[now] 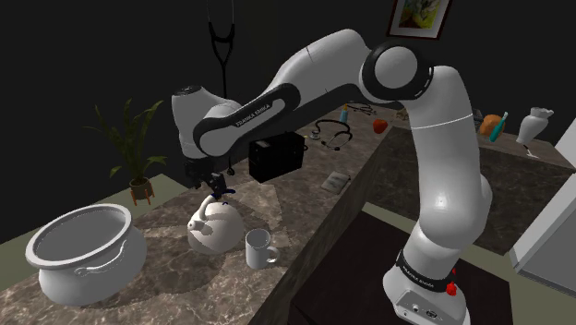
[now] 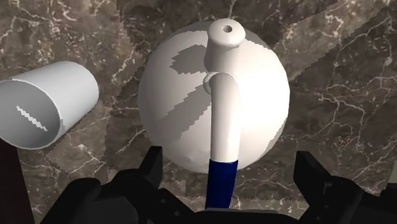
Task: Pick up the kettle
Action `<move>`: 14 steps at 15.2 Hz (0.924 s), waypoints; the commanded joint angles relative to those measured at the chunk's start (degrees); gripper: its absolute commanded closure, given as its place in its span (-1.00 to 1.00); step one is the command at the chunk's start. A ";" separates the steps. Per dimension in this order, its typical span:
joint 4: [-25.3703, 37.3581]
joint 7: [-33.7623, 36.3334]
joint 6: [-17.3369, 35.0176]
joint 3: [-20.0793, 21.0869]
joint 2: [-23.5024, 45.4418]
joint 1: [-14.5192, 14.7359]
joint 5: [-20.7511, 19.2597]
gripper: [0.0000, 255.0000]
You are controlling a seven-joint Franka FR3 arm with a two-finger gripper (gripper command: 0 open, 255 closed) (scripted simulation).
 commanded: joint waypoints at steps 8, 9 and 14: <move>-0.71 1.49 2.80 -1.10 2.43 0.81 -1.72 1.00; -0.69 1.49 2.81 -1.11 2.45 0.82 -1.73 1.00; -0.70 1.49 2.80 -1.10 2.44 0.81 -1.72 1.00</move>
